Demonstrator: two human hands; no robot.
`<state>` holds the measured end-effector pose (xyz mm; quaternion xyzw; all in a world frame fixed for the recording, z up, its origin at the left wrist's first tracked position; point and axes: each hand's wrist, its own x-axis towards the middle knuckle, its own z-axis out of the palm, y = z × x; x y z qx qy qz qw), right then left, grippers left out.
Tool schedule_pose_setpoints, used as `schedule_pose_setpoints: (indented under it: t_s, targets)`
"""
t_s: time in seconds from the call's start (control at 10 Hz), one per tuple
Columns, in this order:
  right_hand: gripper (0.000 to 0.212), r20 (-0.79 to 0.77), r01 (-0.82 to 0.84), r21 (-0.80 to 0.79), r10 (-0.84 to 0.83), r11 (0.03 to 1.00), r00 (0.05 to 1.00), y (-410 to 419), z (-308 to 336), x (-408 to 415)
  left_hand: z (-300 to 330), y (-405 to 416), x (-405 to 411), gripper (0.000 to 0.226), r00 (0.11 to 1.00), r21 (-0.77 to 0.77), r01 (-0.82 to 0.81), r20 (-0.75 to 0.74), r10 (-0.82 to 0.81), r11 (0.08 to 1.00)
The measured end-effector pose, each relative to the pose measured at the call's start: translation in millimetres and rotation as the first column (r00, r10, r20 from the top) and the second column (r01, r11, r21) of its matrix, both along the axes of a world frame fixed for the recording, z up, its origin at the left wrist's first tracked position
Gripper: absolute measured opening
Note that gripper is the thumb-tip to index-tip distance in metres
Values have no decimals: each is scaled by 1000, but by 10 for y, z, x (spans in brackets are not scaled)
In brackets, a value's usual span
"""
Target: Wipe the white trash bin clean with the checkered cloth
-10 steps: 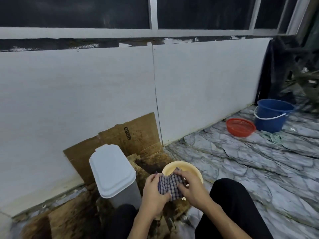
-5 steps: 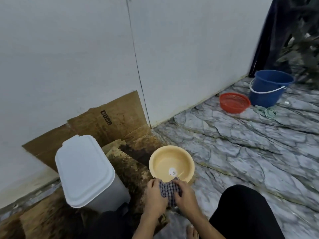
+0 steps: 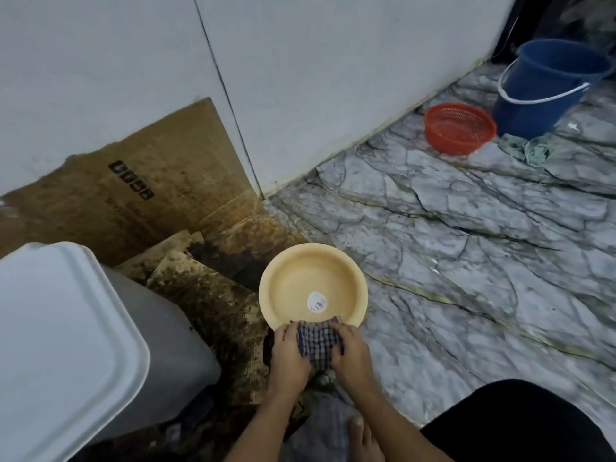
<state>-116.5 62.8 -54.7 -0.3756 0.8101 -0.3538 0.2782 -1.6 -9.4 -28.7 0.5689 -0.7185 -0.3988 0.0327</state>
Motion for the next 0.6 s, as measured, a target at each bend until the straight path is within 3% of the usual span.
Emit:
schedule_pose_setpoints:
  t_s: [0.1, 0.3, 0.4, 0.6]
  targets:
    - [53, -18, -9, 16, 9, 1000, 1000, -28, -57, -4, -132, -30, -19, 60, 1000, 19, 16, 9, -16, 1000]
    - [52, -239, -70, 151, 105, 986, 965, 50, -129, 73, -207, 68, 37, 71, 993, -49, 86, 85, -81, 995]
    - [52, -334, -69, 198, 134, 978, 933, 57, -29, 117, -108, 64, 89, 68, 981, -77, 127, 159, -114, 989]
    - [60, -374, -109, 148, 158, 983, 914, 73, 270, 130, 374, 29, 127, 52, 955, -160, 203, 249, -160, 966]
